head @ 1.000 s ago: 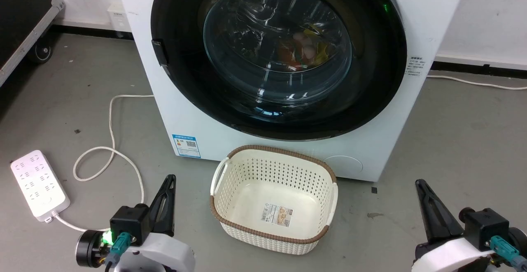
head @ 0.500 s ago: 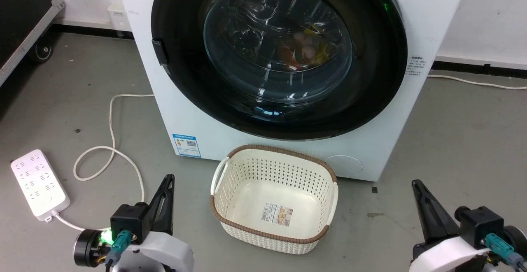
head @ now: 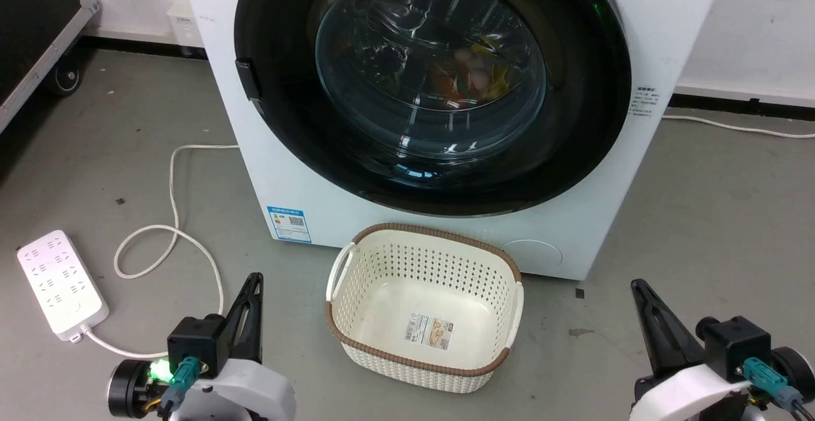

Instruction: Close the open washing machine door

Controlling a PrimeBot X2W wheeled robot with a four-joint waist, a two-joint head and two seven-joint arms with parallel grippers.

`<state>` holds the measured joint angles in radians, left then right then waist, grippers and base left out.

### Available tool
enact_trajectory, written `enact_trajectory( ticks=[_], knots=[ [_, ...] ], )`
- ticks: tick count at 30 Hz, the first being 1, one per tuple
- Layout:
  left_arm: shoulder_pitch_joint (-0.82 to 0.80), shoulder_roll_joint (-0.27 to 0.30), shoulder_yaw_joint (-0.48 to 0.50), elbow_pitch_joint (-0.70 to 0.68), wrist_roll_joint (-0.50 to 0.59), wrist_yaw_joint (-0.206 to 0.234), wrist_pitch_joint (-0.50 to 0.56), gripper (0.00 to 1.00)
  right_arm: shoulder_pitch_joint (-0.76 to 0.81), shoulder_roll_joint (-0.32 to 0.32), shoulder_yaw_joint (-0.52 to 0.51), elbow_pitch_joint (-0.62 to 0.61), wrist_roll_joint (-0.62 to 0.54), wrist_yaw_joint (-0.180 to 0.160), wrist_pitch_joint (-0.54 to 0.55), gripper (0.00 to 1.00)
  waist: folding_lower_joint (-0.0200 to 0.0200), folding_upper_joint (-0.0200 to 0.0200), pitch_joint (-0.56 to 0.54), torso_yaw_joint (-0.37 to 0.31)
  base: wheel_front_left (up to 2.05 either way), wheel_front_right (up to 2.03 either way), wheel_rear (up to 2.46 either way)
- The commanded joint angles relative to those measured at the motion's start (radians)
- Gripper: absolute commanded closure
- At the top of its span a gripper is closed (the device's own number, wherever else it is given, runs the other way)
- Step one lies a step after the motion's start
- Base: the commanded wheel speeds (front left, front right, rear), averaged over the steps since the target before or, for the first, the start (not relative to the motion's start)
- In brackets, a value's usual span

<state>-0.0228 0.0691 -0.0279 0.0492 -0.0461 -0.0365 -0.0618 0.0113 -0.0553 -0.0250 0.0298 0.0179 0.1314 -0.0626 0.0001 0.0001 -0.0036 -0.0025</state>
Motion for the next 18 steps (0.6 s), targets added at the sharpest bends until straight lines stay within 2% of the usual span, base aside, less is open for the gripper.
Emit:
enact_trajectory(
  ticks=[1,18],
  knots=[
    [0.011,-0.006,0.004,-0.009,0.008,0.008,0.004,1.00,-0.009,0.004,0.003,-0.009,-0.003,-0.001,0.005,1.00,-0.0001,-0.0001,0.000,0.000,0.00,0.00,0.00],
    [0.018,-0.014,0.018,-0.033,0.031,0.025,0.039,1.00,-0.010,0.005,0.016,-0.021,-0.012,-0.001,0.040,1.00,-0.0001,-0.0001,0.002,0.002,0.00,0.00,0.00]
  ],
)
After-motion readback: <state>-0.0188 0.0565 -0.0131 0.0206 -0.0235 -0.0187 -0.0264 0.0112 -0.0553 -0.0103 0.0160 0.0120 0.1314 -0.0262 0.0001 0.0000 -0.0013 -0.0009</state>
